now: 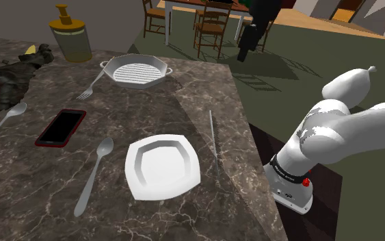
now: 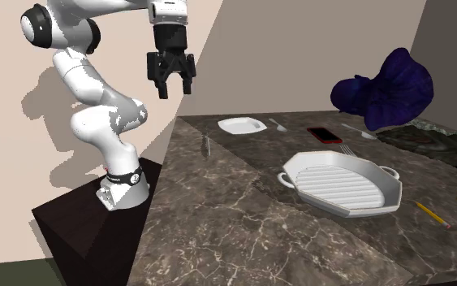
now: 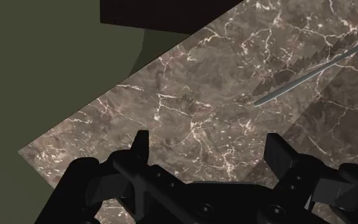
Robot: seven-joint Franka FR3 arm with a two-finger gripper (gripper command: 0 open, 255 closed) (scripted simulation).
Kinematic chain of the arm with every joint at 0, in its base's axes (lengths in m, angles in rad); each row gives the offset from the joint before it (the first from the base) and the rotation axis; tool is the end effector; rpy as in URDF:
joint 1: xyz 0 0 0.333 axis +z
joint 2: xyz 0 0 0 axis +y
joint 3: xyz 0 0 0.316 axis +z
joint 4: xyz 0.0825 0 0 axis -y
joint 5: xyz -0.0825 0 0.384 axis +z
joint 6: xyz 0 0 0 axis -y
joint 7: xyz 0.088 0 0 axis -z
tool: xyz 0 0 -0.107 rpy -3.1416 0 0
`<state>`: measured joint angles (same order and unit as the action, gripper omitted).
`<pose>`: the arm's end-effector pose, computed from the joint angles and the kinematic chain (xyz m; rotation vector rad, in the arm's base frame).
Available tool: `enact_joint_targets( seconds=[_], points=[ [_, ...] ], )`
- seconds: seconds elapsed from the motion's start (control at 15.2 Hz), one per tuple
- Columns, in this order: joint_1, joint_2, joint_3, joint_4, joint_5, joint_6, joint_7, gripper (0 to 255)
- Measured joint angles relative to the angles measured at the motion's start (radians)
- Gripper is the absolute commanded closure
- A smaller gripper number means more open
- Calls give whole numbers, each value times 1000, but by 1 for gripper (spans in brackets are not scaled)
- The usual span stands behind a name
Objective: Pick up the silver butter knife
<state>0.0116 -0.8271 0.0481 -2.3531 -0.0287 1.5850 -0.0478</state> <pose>0.2969 0.0197 0.6055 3.0728 0.1423 0.0897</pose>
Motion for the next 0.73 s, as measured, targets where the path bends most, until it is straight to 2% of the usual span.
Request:
enact_joint_targets(
  seconds=[0.2,0.73],
  points=[
    [-13,-25,26,-39,21,12,65,0],
    [-67,-154,256,-234,219,79,539,0]
  ],
)
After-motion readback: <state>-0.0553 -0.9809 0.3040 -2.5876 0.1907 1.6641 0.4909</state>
